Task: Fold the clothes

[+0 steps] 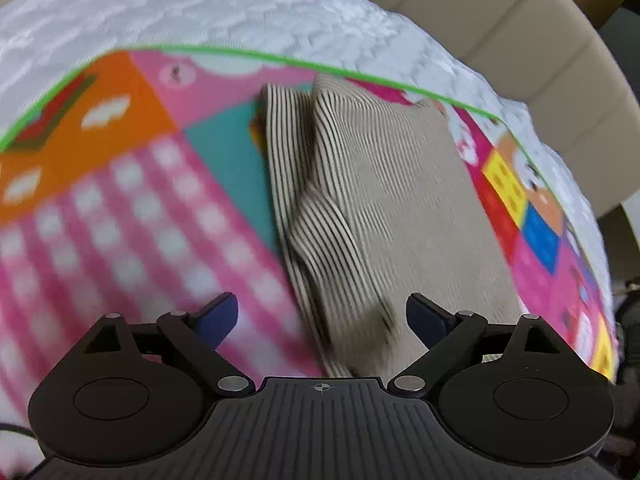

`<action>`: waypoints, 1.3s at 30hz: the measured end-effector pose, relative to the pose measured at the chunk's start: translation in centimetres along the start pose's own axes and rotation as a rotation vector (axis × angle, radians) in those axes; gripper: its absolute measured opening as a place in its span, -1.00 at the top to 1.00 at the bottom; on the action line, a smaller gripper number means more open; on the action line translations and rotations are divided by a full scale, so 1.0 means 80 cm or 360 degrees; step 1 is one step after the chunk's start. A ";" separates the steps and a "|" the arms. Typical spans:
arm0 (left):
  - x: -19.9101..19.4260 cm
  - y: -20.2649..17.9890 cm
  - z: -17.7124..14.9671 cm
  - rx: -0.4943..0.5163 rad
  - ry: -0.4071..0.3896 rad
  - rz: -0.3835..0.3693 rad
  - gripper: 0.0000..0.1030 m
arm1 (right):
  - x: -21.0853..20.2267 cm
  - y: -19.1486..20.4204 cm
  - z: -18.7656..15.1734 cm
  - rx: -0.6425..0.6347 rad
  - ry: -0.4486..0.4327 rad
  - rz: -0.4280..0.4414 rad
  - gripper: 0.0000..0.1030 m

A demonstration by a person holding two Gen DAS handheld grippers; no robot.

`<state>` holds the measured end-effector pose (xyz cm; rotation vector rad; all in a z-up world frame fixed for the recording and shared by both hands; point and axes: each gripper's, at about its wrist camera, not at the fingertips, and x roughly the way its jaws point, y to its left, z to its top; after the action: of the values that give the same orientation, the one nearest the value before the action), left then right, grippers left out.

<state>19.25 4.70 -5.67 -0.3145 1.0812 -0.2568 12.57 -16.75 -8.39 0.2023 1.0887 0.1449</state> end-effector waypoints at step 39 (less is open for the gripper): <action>-0.012 -0.056 -0.122 0.0310 0.0082 0.0235 -1.00 | -0.062 0.005 0.025 -0.0624 -0.0015 -0.0244 -0.90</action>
<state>9.83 -0.33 -7.43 -0.0537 1.1151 -0.2370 12.08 -17.61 -3.13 -0.2317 1.0409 0.2162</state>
